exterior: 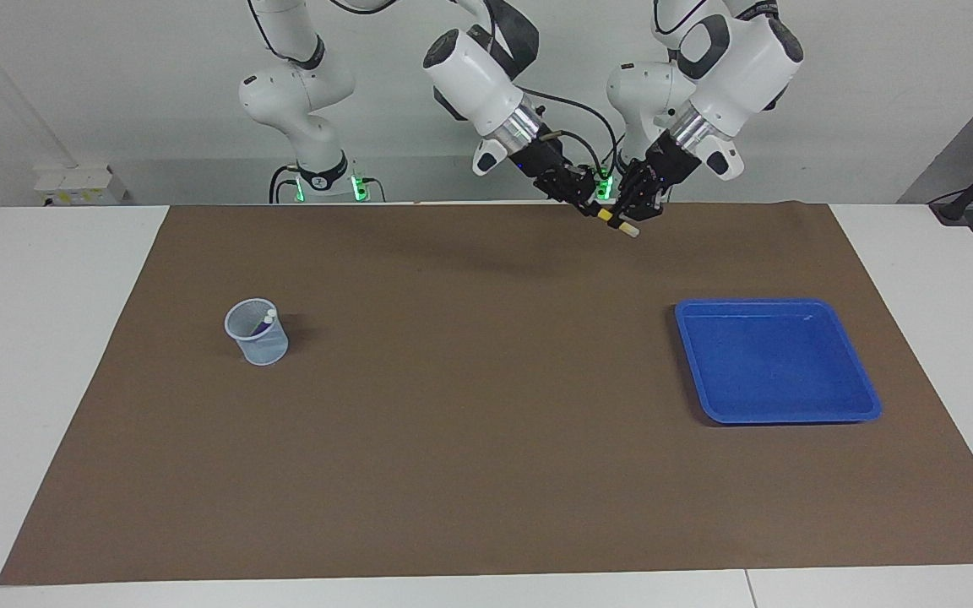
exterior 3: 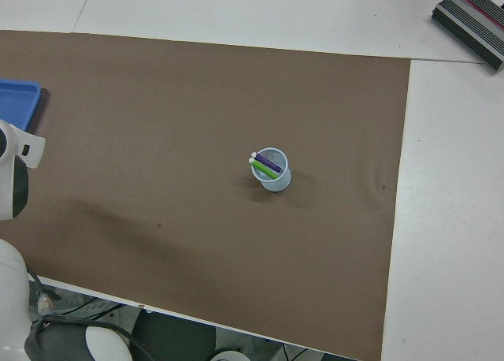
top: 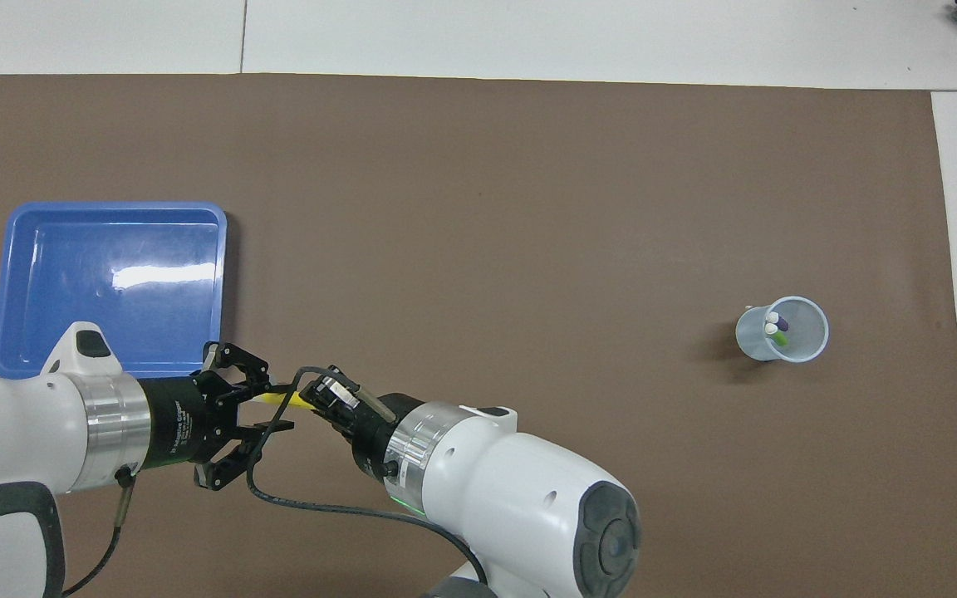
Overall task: Transfer and insert pens with both arms
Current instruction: 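Grasp the yellow pen with the right gripper, open the left gripper, then carry the yellow pen to the cup while the left gripper withdraws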
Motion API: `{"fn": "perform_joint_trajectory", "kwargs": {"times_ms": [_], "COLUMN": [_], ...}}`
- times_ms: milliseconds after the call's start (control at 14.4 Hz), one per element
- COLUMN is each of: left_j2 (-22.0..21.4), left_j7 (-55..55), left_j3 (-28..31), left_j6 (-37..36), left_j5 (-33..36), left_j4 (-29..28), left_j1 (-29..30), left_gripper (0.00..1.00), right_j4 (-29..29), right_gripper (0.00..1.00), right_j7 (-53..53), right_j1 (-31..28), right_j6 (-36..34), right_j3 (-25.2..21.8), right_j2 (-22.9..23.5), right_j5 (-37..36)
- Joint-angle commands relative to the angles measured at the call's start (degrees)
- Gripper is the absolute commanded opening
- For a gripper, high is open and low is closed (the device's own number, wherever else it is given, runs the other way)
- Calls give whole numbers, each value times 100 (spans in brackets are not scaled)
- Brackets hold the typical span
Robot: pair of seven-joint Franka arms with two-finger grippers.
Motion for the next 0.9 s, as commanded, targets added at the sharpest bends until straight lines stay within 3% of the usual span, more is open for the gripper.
{"fn": "perform_joint_trajectory", "kwargs": {"times_ms": [0,139,347,694,833], "left_j2": [-198,-198,-207,-233,-225], "left_j7": [72,81,684,2869,3899], "left_j3": [47,56,65,91,91], "left_j6": [-95,-103,-226,-883,-1297], "left_j5": [-75,-75,-66,109,635], "left_j4": [-141,-132,-132,-106,-10], "left_j1": [-128,-137,-119,363,635], "left_gripper": [100,100,100,100,100], "right_j4": [-2,-11,7,42,68], "right_gripper": [0,0,0,0,0], "right_j7": [-210,-849,-2114,-3724,-4470], "right_j1": [-25,-217,-648,-1569,-2027], "right_j6": [138,-168,-1169,-2856,-3621], "right_j3": [5,5,-4,-30,-30], "right_j2": [26,18,-70,-324,-447], "right_j5": [128,128,119,-222,-547]}}
